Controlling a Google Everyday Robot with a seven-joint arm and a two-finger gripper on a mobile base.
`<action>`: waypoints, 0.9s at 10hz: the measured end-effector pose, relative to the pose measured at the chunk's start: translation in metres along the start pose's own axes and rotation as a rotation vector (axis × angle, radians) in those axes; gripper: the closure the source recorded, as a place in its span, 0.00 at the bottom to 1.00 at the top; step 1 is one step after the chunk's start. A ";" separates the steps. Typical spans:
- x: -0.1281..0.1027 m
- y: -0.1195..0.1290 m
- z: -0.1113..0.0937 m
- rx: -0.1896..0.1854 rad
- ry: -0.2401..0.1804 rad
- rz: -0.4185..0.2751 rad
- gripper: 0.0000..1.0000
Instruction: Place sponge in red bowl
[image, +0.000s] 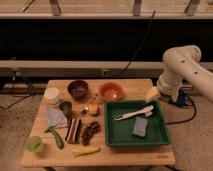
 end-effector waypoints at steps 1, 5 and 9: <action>-0.011 -0.003 0.012 -0.003 -0.007 0.006 0.20; -0.039 -0.027 0.058 -0.014 -0.039 -0.002 0.20; -0.044 -0.055 0.106 -0.024 -0.110 -0.018 0.20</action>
